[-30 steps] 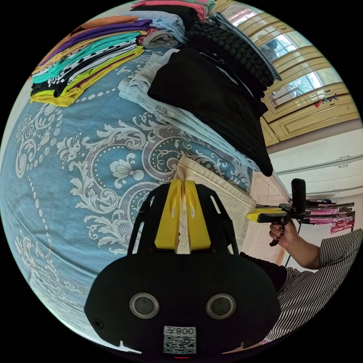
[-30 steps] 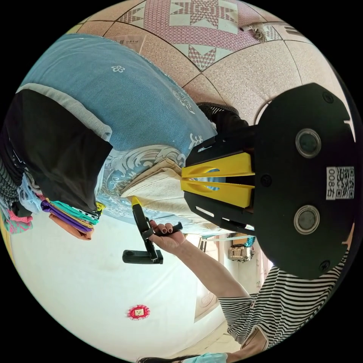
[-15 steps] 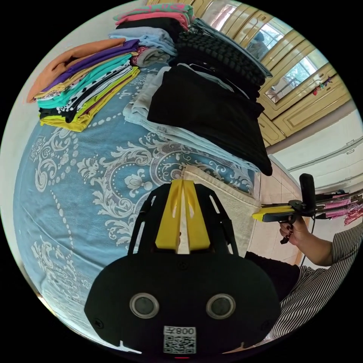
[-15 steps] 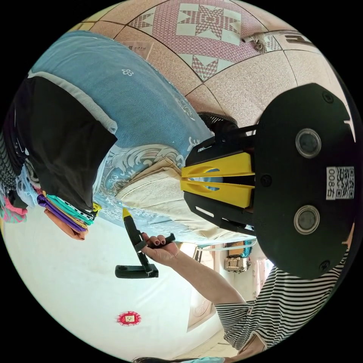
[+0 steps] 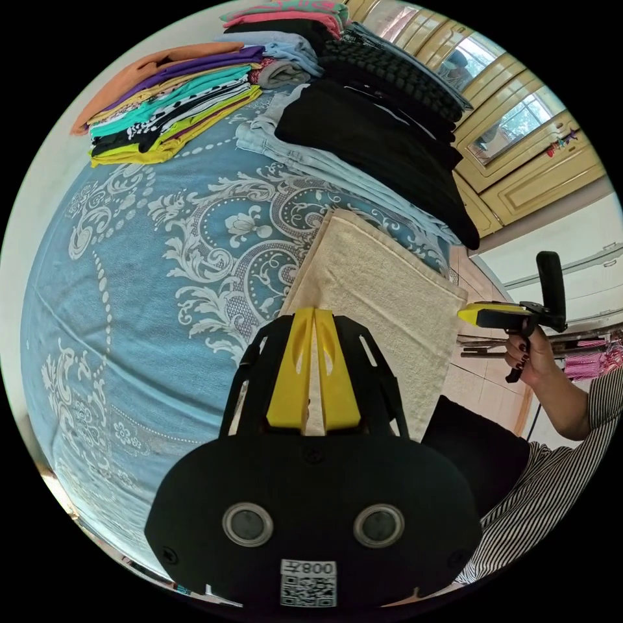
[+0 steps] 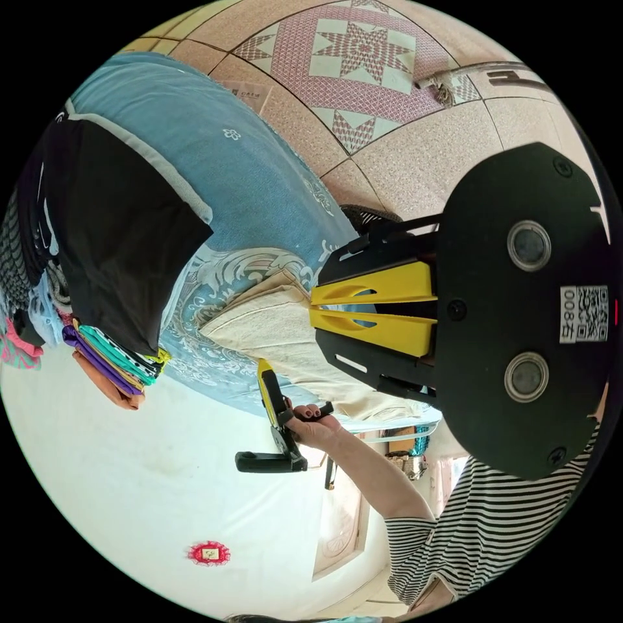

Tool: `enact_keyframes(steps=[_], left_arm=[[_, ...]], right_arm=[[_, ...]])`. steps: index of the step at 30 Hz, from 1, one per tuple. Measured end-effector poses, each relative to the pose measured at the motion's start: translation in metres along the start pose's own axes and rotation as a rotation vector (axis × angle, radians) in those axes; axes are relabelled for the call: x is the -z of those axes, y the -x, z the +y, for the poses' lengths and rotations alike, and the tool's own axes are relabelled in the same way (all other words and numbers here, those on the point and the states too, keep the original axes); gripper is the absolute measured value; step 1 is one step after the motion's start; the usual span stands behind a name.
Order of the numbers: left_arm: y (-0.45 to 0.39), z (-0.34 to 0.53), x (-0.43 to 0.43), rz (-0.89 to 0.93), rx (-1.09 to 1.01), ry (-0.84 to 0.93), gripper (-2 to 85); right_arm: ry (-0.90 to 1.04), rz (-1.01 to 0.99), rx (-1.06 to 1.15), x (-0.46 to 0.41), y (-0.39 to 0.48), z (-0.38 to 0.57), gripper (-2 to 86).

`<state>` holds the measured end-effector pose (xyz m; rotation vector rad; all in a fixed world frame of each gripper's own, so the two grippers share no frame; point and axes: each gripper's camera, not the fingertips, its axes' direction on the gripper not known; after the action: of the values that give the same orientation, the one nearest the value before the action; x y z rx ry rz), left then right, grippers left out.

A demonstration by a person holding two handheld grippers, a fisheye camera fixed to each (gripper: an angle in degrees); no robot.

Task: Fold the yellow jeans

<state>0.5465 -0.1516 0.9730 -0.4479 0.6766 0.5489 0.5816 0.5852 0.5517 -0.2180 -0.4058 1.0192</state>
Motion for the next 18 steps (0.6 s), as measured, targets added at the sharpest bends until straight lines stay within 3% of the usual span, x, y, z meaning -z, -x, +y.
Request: enact_keyframes(steps=[5,18], left_arm=[[-0.013,0.011,0.015,-0.099,0.011,-0.016,0.0],[-0.028,0.047,0.072,-0.102,0.061,-0.08,0.1]], right_arm=[[-0.001,-0.006,-0.002,0.005,0.011,0.006,0.6],[-0.033,0.156,0.091,0.03,0.061,0.019,0.1]])
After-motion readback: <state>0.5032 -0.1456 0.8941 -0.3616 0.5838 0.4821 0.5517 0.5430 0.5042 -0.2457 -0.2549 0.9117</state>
